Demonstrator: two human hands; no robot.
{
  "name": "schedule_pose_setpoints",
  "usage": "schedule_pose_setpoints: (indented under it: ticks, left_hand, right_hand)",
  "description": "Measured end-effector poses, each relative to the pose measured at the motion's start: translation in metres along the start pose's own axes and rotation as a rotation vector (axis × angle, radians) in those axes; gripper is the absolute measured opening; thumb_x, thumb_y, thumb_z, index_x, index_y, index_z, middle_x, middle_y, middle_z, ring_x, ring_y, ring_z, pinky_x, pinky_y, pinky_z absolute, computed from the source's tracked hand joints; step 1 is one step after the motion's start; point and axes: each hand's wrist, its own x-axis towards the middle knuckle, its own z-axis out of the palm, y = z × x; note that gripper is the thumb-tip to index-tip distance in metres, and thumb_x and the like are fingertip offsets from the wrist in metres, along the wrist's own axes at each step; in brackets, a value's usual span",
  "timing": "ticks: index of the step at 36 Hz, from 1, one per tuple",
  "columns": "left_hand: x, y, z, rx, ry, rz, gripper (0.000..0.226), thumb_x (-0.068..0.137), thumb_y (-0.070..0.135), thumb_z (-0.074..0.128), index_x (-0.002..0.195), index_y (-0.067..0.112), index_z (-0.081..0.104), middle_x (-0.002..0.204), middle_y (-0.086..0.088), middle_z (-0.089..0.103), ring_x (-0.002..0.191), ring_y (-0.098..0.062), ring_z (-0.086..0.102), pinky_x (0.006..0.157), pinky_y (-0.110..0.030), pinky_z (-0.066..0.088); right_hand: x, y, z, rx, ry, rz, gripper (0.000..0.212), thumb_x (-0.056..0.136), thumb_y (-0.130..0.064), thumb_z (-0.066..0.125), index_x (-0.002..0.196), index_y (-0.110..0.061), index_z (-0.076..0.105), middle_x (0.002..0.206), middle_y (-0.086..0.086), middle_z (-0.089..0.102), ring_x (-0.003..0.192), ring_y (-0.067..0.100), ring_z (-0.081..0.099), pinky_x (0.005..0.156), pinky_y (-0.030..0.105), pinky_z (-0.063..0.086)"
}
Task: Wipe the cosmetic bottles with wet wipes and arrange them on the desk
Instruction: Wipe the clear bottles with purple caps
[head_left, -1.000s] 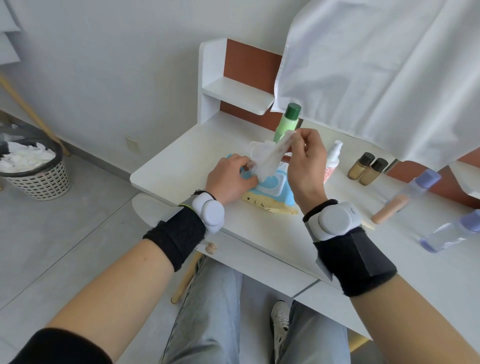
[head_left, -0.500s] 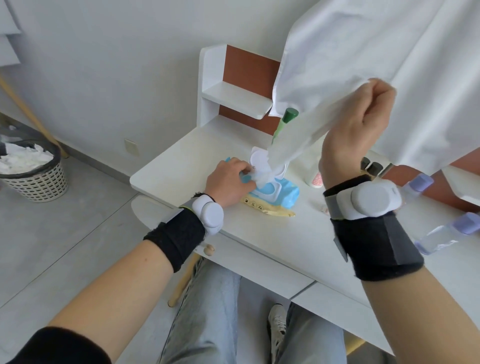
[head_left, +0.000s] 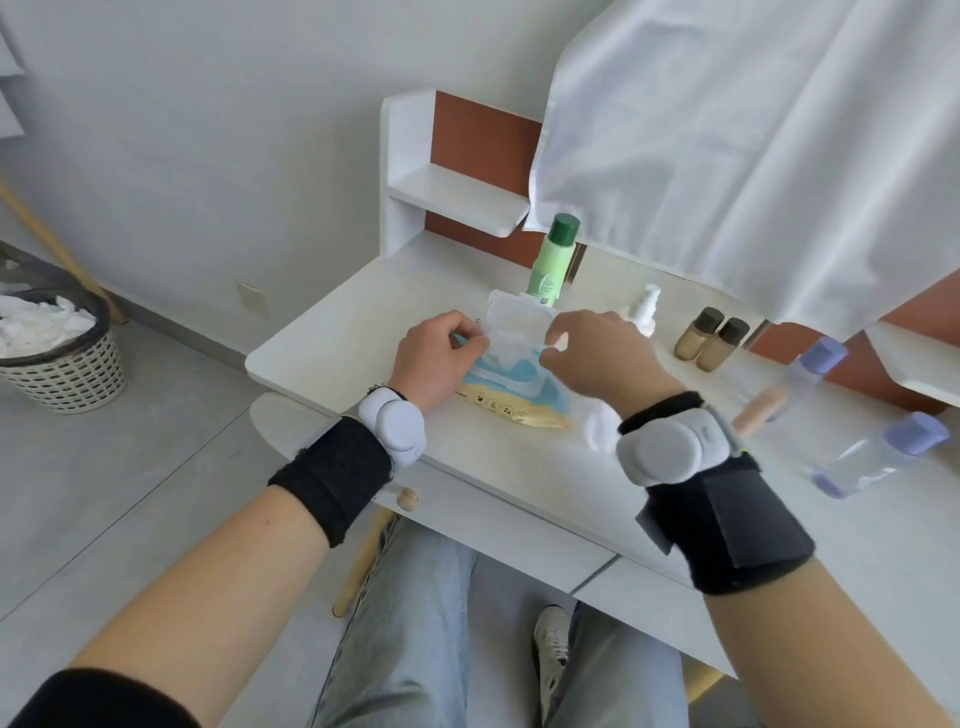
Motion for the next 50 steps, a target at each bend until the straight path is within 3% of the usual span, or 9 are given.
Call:
schedule_pose_setpoints:
  ticks: [4, 9, 23, 26, 30, 33, 37, 43, 50]
  left_hand:
    - [0.001, -0.003, -0.001, -0.08, 0.007, 0.009, 0.007, 0.088, 0.024, 0.065, 0.086, 0.017, 0.067, 0.082, 0.011, 0.064, 0.074, -0.013, 0.055, 0.077, -0.03, 0.048]
    - [0.003, -0.007, 0.0, -0.144, 0.028, 0.012, 0.007, 0.088, 0.021, 0.064, 0.081, 0.017, 0.065, 0.076, 0.013, 0.063, 0.074, -0.014, 0.056, 0.075, -0.031, 0.047]
    - [-0.003, -0.001, -0.005, -0.322, 0.043, 0.062, 0.003, 0.086, 0.012, 0.068, 0.083, 0.012, 0.068, 0.079, 0.008, 0.065, 0.074, 0.001, 0.057, 0.074, -0.02, 0.048]
    - [-0.003, -0.001, -0.005, -0.35, 0.052, 0.053, 0.003, 0.087, 0.012, 0.067, 0.084, 0.012, 0.069, 0.079, 0.009, 0.065, 0.074, 0.004, 0.057, 0.075, -0.021, 0.048]
    - [-0.004, 0.001, -0.004, -0.351, 0.052, 0.055, 0.004, 0.087, 0.012, 0.067, 0.083, 0.013, 0.069, 0.078, 0.009, 0.065, 0.073, 0.005, 0.056, 0.073, -0.017, 0.047]
    - [-0.003, 0.0, -0.004, -0.348, 0.047, 0.067, 0.004, 0.086, 0.012, 0.068, 0.082, 0.014, 0.069, 0.077, 0.009, 0.065, 0.072, 0.004, 0.056, 0.072, -0.017, 0.046]
    - [-0.004, -0.002, -0.003, -0.316, 0.034, 0.081, 0.005, 0.086, 0.014, 0.068, 0.082, 0.015, 0.069, 0.077, 0.009, 0.065, 0.072, 0.001, 0.057, 0.072, -0.019, 0.047]
    - [-0.001, -0.004, 0.0, -0.194, -0.065, 0.093, 0.01, 0.085, 0.034, 0.064, 0.083, 0.025, 0.069, 0.081, 0.017, 0.066, 0.082, -0.008, 0.06, 0.076, -0.025, 0.047]
    - [0.0, -0.007, 0.005, 0.021, -0.184, 0.159, 0.051, 0.087, 0.066, 0.03, 0.085, 0.038, 0.073, 0.096, 0.014, 0.07, 0.104, -0.02, 0.056, 0.095, -0.043, 0.043]
  right_hand:
    - [0.002, -0.007, 0.023, 0.168, 0.169, -0.202, 0.028, 0.089, -0.026, 0.065, 0.117, -0.023, 0.067, 0.112, 0.004, 0.064, 0.102, 0.024, 0.06, 0.089, 0.035, 0.047]
    - [0.004, -0.011, 0.045, 0.243, 0.218, -0.322, 0.015, 0.089, -0.022, 0.065, 0.098, -0.019, 0.076, 0.091, 0.002, 0.069, 0.082, 0.022, 0.062, 0.074, 0.031, 0.046]
    - [0.019, -0.026, 0.046, 0.111, -0.014, -0.265, 0.035, 0.099, -0.021, 0.038, 0.094, -0.011, 0.071, 0.083, 0.002, 0.041, 0.087, 0.028, 0.053, 0.068, 0.032, 0.033]
    - [0.021, -0.022, 0.042, 0.182, -0.06, -0.256, 0.036, 0.1, -0.02, 0.038, 0.102, -0.01, 0.072, 0.09, 0.005, 0.05, 0.094, 0.025, 0.052, 0.07, 0.03, 0.032]
    - [0.019, -0.014, 0.045, 0.301, 0.155, -0.208, 0.028, 0.09, -0.012, 0.055, 0.105, -0.02, 0.076, 0.076, -0.014, 0.056, 0.081, 0.01, 0.048, 0.063, 0.015, 0.033]
    - [0.019, -0.012, 0.051, 0.32, 0.267, -0.172, 0.013, 0.082, -0.013, 0.065, 0.087, -0.021, 0.073, 0.075, -0.004, 0.062, 0.073, 0.015, 0.054, 0.069, 0.028, 0.045]
    - [0.017, -0.013, 0.054, 0.218, 0.265, -0.196, 0.008, 0.086, -0.025, 0.063, 0.088, -0.025, 0.071, 0.08, -0.003, 0.062, 0.08, 0.023, 0.061, 0.064, 0.027, 0.04]
    - [0.014, -0.007, 0.058, 0.151, 0.132, -0.373, 0.039, 0.096, -0.012, 0.043, 0.12, -0.023, 0.07, 0.09, 0.003, 0.051, 0.096, 0.029, 0.053, 0.077, 0.034, 0.04]
    - [-0.011, 0.023, 0.052, 0.421, 0.4, -0.178, 0.03, 0.088, -0.001, 0.052, 0.104, -0.013, 0.074, 0.097, 0.009, 0.066, 0.096, 0.028, 0.057, 0.078, 0.027, 0.039]
